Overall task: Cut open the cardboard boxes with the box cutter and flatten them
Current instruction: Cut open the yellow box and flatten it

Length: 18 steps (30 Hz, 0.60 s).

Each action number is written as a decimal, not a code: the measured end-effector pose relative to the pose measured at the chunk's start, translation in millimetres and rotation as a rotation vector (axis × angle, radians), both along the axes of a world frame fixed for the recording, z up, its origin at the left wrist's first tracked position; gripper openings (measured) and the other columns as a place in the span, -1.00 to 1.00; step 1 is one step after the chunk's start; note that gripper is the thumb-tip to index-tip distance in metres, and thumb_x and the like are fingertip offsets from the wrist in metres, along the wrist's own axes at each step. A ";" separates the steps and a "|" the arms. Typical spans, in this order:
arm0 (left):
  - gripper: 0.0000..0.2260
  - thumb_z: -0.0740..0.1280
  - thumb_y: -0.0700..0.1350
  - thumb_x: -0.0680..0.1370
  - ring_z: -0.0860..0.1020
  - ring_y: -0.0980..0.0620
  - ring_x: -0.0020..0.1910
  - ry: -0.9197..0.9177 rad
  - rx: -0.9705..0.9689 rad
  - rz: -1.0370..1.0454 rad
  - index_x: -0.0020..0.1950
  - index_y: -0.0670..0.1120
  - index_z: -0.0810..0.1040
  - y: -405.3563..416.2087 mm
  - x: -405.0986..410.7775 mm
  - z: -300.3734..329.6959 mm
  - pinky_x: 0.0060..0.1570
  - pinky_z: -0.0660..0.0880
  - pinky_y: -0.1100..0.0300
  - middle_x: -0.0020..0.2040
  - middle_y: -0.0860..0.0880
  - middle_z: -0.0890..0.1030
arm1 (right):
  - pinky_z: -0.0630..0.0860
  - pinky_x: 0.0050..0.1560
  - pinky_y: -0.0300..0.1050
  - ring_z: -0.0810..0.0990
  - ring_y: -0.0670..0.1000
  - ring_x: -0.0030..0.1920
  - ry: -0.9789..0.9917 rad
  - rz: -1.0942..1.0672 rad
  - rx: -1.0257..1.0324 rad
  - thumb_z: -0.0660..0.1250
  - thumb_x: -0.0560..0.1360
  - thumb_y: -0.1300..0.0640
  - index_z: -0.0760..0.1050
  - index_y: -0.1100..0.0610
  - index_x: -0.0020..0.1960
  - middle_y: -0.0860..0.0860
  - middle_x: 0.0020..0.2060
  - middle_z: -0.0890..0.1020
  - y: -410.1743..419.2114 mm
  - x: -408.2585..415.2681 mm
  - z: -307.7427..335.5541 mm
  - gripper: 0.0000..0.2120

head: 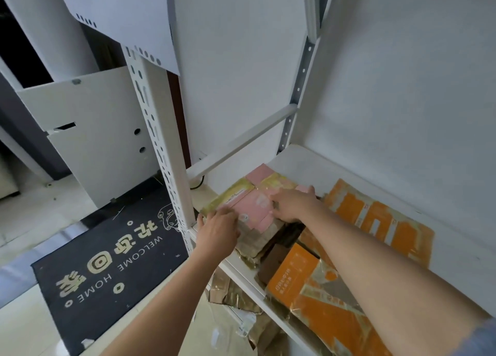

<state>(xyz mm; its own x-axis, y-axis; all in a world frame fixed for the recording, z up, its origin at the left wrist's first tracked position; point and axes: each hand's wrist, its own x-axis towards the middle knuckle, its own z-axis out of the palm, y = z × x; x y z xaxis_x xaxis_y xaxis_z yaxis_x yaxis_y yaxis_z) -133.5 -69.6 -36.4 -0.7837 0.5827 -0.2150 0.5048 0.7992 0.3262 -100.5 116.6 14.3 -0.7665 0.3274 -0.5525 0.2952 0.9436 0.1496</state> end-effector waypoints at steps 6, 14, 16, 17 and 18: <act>-0.59 0.18 -0.11 0.64 0.18 -0.16 0.52 0.108 0.111 -0.009 0.50 0.02 0.29 1.9 20.3 31.5 0.49 0.04 -0.18 0.55 -0.06 0.24 | -0.19 0.44 0.45 0.08 0.12 0.58 0.444 0.005 -0.029 0.07 0.66 -0.15 0.07 -0.23 0.56 -0.02 0.60 0.07 6.0 54.9 19.8 -0.51; -0.56 0.24 -0.12 0.62 0.23 -0.20 0.45 0.145 0.225 -0.174 0.50 -0.04 0.31 65.0 100.0 84.1 0.43 0.17 -0.11 0.48 -0.14 0.30 | -0.23 0.46 0.42 -0.10 0.15 0.59 0.563 -0.190 -0.001 0.08 0.65 -0.17 -0.04 -0.18 0.59 0.04 0.61 -0.07 34.5 200.5 50.8 -0.43; -0.54 0.25 -0.13 0.62 0.19 -0.21 0.50 0.139 0.237 -0.221 0.53 -0.06 0.30 90.4 134.5 90.6 0.46 0.15 -0.10 0.53 -0.17 0.22 | -0.22 0.46 0.41 -0.12 0.16 0.59 0.560 -0.275 -0.011 0.09 0.66 -0.14 0.00 -0.15 0.59 0.04 0.61 -0.08 52.7 250.9 57.7 -0.45; -0.54 0.24 -0.13 0.63 0.16 -0.21 0.52 0.137 0.240 -0.251 0.54 -0.05 0.29 104.5 154.6 92.7 0.47 0.15 -0.11 0.55 -0.17 0.18 | -0.21 0.46 0.40 -0.13 0.16 0.59 0.558 -0.320 -0.009 0.09 0.66 -0.14 0.02 -0.14 0.58 0.05 0.61 -0.08 62.9 278.7 60.0 -0.46; -0.53 0.24 -0.12 0.63 0.14 -0.21 0.53 0.127 0.247 -0.285 0.54 -0.04 0.28 119.1 176.2 94.7 0.48 0.14 -0.11 0.57 -0.16 0.16 | -0.21 0.47 0.40 -0.14 0.16 0.59 0.556 -0.364 0.001 0.09 0.66 -0.13 0.02 -0.13 0.59 0.06 0.61 -0.09 73.8 307.5 61.6 -0.46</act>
